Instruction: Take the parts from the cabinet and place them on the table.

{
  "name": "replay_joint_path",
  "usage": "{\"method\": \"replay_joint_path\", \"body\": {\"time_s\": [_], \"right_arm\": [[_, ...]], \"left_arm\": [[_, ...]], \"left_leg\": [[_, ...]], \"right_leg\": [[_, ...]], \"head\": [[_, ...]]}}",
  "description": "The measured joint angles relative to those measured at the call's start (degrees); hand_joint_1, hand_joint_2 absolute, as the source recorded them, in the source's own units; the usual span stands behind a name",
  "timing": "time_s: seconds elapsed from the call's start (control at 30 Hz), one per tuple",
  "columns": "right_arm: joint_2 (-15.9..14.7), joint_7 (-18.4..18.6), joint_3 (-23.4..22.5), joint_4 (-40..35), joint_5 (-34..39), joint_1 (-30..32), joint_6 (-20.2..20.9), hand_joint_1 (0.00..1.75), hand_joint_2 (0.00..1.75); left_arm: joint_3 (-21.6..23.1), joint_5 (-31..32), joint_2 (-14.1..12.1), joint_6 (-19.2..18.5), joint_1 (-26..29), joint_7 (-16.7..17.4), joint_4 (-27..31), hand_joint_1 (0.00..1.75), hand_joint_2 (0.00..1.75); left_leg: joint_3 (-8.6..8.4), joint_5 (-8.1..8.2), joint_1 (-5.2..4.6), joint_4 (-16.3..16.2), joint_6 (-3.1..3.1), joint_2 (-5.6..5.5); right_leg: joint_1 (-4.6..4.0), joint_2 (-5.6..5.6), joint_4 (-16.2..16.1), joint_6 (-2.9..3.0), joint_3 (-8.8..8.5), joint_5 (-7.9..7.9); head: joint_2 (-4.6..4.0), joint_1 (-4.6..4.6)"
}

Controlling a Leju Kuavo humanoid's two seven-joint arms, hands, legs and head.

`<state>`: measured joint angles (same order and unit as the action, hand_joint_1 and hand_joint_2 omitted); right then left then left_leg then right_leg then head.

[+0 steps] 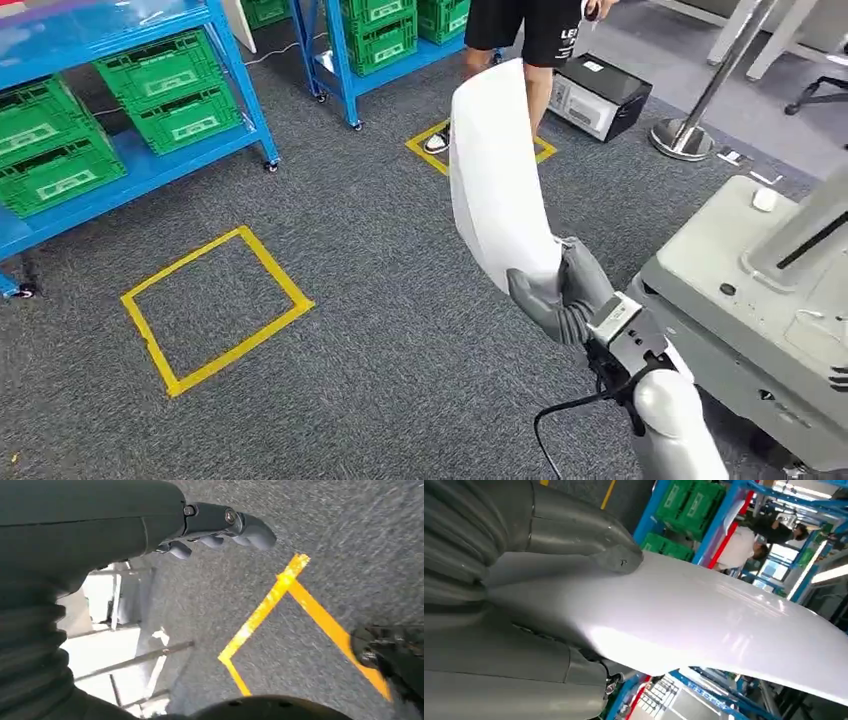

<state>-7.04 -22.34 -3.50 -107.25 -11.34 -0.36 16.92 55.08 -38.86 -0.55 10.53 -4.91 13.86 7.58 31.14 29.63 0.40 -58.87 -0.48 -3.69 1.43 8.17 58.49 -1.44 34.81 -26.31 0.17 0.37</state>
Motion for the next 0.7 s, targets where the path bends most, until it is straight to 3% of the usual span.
{"method": "replay_joint_path", "body": {"time_s": [0.03, 0.07, 0.1, 0.17, 0.2, 0.23, 0.27, 0.33, 0.37, 0.4, 0.5, 0.53, 0.57, 0.6, 0.63, 0.7], "right_arm": [[-0.3, -0.1, 0.1, 0.1, 0.0, 0.0, 0.0, 1.75, 1.75], [-0.4, -0.2, 0.1, 0.2, 0.1, -0.2, 0.0, 1.75, 1.75], [-0.6, -0.2, 0.1, 0.4, 0.1, -0.8, 0.0, 1.75, 1.75], [-0.6, -0.2, 0.1, 0.7, 0.2, -1.1, 0.0, 1.75, 1.75], [-0.6, -0.4, 0.2, 0.8, 0.2, -1.0, 0.0, 1.75, 1.75], [-0.6, -0.8, 0.1, 1.0, 0.2, -1.0, 0.1, 1.75, 1.75], [-0.6, -1.5, 0.1, 1.1, 0.2, -0.9, 0.1, 1.75, 1.75], [-0.6, -2.7, 0.1, 1.2, 0.7, -0.9, -0.1, 1.75, 1.75], [-0.6, -3.1, 0.0, 1.2, 0.9, -1.0, -0.2, 1.75, 1.75], [-0.6, -3.3, -0.1, 1.2, 1.0, -0.8, -0.4, 1.75, 1.75], [-0.6, -3.5, -0.7, 1.2, 1.2, -0.3, -0.6, 1.75, 1.75], [-0.6, -3.5, -0.8, 1.2, 1.2, 0.1, -0.6, 1.75, 1.75], [-0.6, -3.5, -0.9, 1.1, 1.1, 0.5, -0.7, 1.75, 1.75], [-0.6, -3.3, -1.0, 0.9, 0.9, 0.7, -0.7, 1.75, 1.75], [-0.6, -3.2, -1.0, 0.9, 0.9, 1.2, -0.8, 1.75, 1.75], [-0.6, -3.2, -1.0, 0.6, 0.9, 2.7, -0.8, 1.75, 1.75]], "left_arm": [[0.0, 0.1, 0.4, -0.1, 0.1, 0.1, 0.1, 0.00, 1.75], [0.1, 0.1, 0.3, -0.1, 0.0, -0.1, 0.0, 0.00, 1.75], [0.1, 0.1, 0.4, 0.0, 0.0, -0.8, 0.1, 0.00, 1.75], [0.2, 0.2, 0.7, 0.2, 0.0, -1.5, 0.1, 0.00, 1.75], [0.3, 0.3, 0.7, 0.4, 0.0, -1.7, 0.0, 0.00, 1.75], [0.3, 0.3, 0.7, 0.6, 0.0, -1.7, 0.0, 0.00, 1.75], [0.3, 0.0, 0.7, 0.9, -0.1, -2.0, 0.0, 0.00, 1.75], [0.3, -0.8, 0.7, 1.5, -0.3, -2.9, 0.0, 0.00, 1.75], [0.3, -1.1, 0.6, 1.5, -0.4, -3.2, 0.0, 0.00, 1.75], [0.3, -1.2, 0.5, 1.5, -0.4, -3.3, 0.1, 0.00, 1.75], [0.3, -0.7, 0.3, 1.3, -0.7, -3.1, 0.1, 0.00, 1.75], [0.3, -0.6, 0.2, 1.3, -0.7, -3.0, 0.1, 0.00, 1.75], [0.3, -0.6, 0.1, 1.2, -0.8, -3.1, 0.1, 0.00, 1.75], [0.3, -0.6, 0.1, 1.0, -0.7, -3.2, 0.1, 0.00, 1.75], [0.3, -0.6, 0.1, 0.9, -0.6, -3.2, 0.1, 0.00, 1.75], [0.4, -0.5, 0.1, 0.9, -0.3, -3.4, 0.0, 0.00, 1.75]], "left_leg": [[-0.21, -0.57, 0.70, 0.9, 0.72, 1.08], [-0.21, -0.75, 0.48, 1.1, 1.05, 1.76], [0.00, -0.85, 0.38, 1.1, 1.31, 2.67], [0.33, -0.80, 0.05, 1.0, 1.49, 4.49], [0.47, -0.76, -0.04, 0.8, 1.54, 5.38], [0.57, -0.74, -0.07, 0.7, 1.58, 6.19], [0.64, -0.70, -0.11, 0.5, 1.58, 7.02], [0.62, -0.49, -0.15, 0.2, 1.38, 8.48], [0.54, -0.35, -0.33, -0.1, 1.15, 9.03], [0.48, -0.04, -0.71, -0.2, 0.74, 9.47], [-0.07, -0.27, -0.59, 0.3, -0.10, 11.15], [0.05, 0.00, -0.70, 0.2, -0.53, 11.25], [0.43, 0.95, -0.39, -0.8, -1.15, 7.78], [1.38, 2.96, -0.23, -3.3, -1.34, 5.20], [3.33, 5.65, -0.13, -7.9, -1.45, 4.13], [6.77, 8.72, -0.11, -15.9, -1.57, 3.83]], "right_leg": [[0.20, 0.07, 0.2, -0.23, 0.20, -0.07], [-0.37, -3.46, 1.4, -0.30, 0.81, -1.08], [-0.49, -5.92, 5.1, -0.41, 2.68, -3.50], [-0.43, -7.46, 14.2, -0.65, 6.85, -7.65], [-0.45, -7.59, 16.9, -0.70, 7.97, -8.38], [-0.44, -7.70, 17.0, -0.67, 7.83, -7.83], [-0.45, -7.91, 14.5, -0.58, 6.17, -6.23], [-0.60, -9.52, 4.0, -0.21, -0.15, -2.12], [-1.01, -12.52, 0.2, 0.48, -1.91, -2.48], [-1.01, -13.05, 0.1, 0.62, -1.92, -2.13], [-1.31, -10.64, 0.2, 1.48, -1.32, -1.72], [-0.66, -10.02, -0.4, 1.96, -1.88, -1.23], [-0.49, -9.66, -0.5, 2.08, -1.78, -0.98], [-0.35, -9.09, -0.6, 2.42, -1.61, -0.79], [-0.35, -8.45, -0.6, 2.58, -1.41, -0.68], [-0.41, -6.96, -0.5, 2.65, -1.17, -0.57]], "head": [[0.00, 0.04], [0.00, 0.13], [0.00, 0.39], [-0.02, 0.39], [0.00, 0.42], [0.00, 0.42], [0.00, 0.42], [0.00, 0.42], [-0.02, 0.39], [0.00, 0.31], [0.00, 0.24], [0.00, 0.26], [0.00, 0.17], [0.00, 0.11], [0.00, 0.11], [0.00, 0.11]]}}
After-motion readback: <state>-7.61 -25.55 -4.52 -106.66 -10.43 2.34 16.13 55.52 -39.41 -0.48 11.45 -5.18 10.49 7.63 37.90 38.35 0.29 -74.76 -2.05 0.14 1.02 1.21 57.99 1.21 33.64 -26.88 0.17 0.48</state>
